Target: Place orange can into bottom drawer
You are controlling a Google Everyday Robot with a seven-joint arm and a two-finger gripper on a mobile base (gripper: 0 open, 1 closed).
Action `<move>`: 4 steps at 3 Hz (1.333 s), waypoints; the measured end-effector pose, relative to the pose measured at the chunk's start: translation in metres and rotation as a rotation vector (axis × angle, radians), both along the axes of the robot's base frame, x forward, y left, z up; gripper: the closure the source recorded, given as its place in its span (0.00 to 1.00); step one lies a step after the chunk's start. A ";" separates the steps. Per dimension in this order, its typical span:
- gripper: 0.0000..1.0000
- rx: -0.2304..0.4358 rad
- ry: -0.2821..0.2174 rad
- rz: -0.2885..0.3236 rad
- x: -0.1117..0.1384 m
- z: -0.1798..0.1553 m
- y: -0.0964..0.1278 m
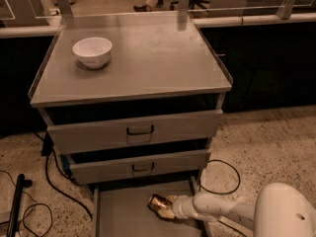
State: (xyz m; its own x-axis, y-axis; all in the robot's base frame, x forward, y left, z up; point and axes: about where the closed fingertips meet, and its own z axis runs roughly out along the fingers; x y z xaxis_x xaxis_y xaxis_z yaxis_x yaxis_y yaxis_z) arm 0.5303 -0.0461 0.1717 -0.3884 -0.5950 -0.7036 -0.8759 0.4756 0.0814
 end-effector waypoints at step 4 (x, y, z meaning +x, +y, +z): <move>0.61 0.010 0.053 0.039 -0.012 -0.026 -0.002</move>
Offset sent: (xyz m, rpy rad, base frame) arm -0.0266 -0.0113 -0.0386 0.0058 0.1028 0.0752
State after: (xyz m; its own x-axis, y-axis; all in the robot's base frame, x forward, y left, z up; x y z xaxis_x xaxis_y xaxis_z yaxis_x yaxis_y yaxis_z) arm 0.5181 -0.0485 0.1452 -0.4025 -0.6031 -0.6887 -0.8879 0.4403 0.1333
